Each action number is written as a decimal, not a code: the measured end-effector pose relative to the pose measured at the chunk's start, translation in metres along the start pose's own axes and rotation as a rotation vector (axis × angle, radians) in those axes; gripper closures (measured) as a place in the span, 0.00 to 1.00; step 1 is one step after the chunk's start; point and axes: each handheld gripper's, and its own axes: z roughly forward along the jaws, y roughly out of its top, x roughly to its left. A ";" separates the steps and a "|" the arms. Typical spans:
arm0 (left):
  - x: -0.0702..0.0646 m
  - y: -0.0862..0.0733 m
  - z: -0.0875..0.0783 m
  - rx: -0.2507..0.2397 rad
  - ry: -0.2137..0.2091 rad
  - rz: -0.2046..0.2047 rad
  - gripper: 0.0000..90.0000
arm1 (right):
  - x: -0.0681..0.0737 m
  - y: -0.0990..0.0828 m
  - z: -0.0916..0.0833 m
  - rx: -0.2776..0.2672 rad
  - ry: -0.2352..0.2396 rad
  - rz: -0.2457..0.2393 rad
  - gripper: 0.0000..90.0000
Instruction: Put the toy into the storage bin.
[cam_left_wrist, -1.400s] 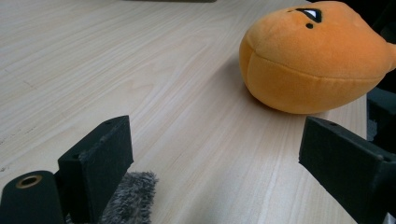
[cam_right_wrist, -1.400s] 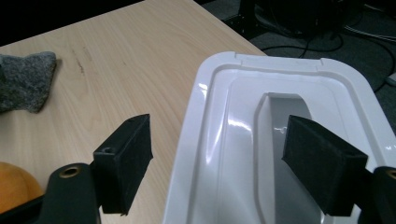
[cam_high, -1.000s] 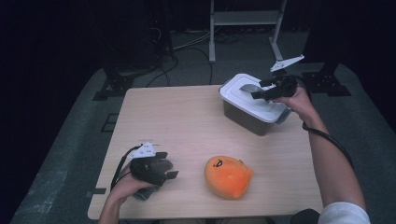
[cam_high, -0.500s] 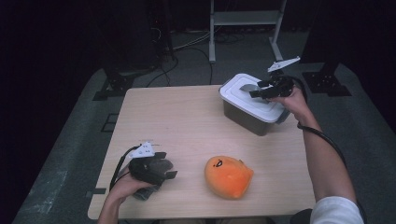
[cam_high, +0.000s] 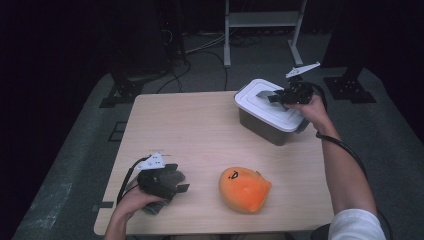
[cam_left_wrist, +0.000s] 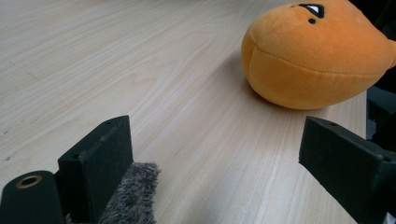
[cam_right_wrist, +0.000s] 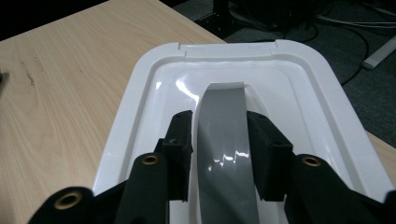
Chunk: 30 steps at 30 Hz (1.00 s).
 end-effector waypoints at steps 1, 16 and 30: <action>0.000 0.000 0.000 0.000 0.000 -0.001 0.10 | 0.000 0.000 0.000 0.000 0.000 -0.001 0.72; -0.001 0.001 -0.003 -0.010 0.003 0.004 0.10 | 0.022 0.002 0.002 0.023 0.123 -0.075 0.73; -0.002 0.001 -0.003 -0.013 0.003 0.007 0.10 | 0.066 0.009 0.017 0.033 0.274 -0.185 0.73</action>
